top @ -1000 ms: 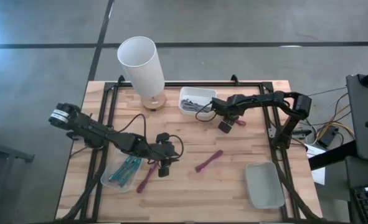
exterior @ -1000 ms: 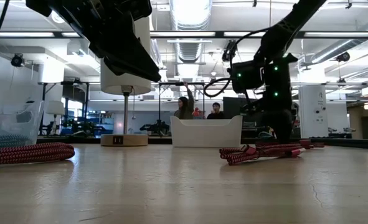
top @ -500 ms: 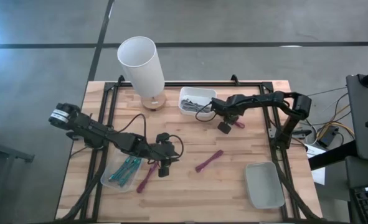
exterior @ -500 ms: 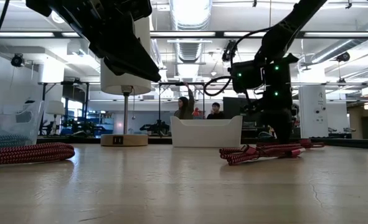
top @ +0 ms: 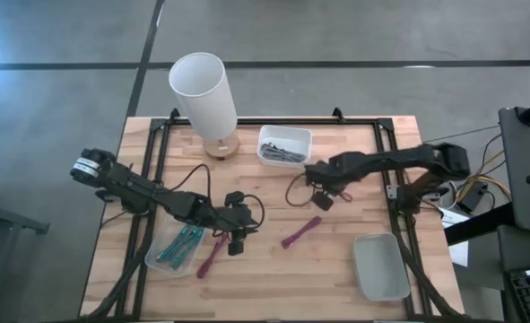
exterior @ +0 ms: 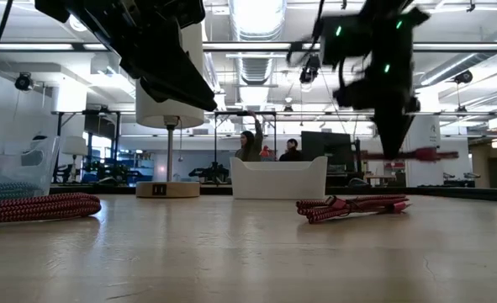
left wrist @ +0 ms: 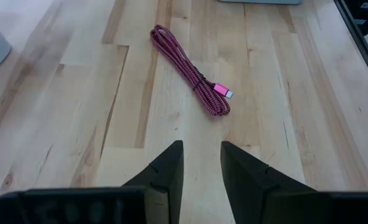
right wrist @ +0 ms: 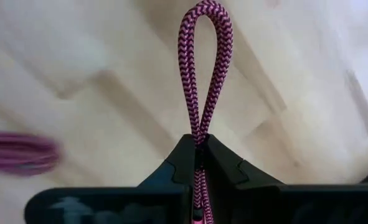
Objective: Pick & Place USB Port
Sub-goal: Put the top pink black charger cable into the grey bin
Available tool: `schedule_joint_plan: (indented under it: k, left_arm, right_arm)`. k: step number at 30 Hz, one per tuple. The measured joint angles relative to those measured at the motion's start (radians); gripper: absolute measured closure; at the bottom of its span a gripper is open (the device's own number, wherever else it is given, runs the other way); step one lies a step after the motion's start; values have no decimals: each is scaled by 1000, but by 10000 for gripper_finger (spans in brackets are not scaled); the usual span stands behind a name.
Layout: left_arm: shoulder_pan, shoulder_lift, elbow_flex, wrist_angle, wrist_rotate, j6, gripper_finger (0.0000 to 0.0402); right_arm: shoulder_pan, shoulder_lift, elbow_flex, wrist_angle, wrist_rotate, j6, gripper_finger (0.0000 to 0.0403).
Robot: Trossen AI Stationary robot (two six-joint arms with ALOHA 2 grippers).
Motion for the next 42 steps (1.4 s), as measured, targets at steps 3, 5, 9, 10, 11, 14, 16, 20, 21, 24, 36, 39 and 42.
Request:
schedule_joint_plan:
  k: [3,5,9,10,11,14,16,20,21,24,36,39,42]
  left_arm:
    - [0,0,0,0,0,-2,298]
    - [0,0,0,0,0,-2,298]
    - [0,0,0,3,0,-3,298]
    - [0,0,0,3,0,-3,298]
    - [0,0,0,3,0,-4,298]
    - [0,0,0,3,0,-4,298]
    - [0,0,0,4,0,-4,298]
    - [0,0,0,5,0,-4,298]
    - [0,0,0,5,0,-4,298]
    - [0,0,0,6,0,-6,298]
    - [0,0,0,13,-4,-6,298]
    - [0,0,0,13,-4,-7,298]
    - [0,0,0,14,-4,-7,298]
  right_arm:
    - [90,-86,8,6,4,94,389]
    - [154,-141,7,7,3,145,389]
    - [299,-234,-5,8,-13,209,389]
    - [335,-251,-8,8,-32,240,389]
    - [373,-266,-11,9,-48,285,389]
    - [486,-294,-15,10,-64,441,390]
    - [559,-300,-16,10,-63,531,390]
    - [691,-289,-17,11,-62,739,390]
    - [722,-282,-17,12,-58,794,390]
    - [808,-255,-21,13,-36,950,390]
    - [1029,-110,-12,11,-37,1353,378]
    - [1062,-98,-1,10,-37,1392,371]
    - [1089,-83,5,10,-36,1424,374]
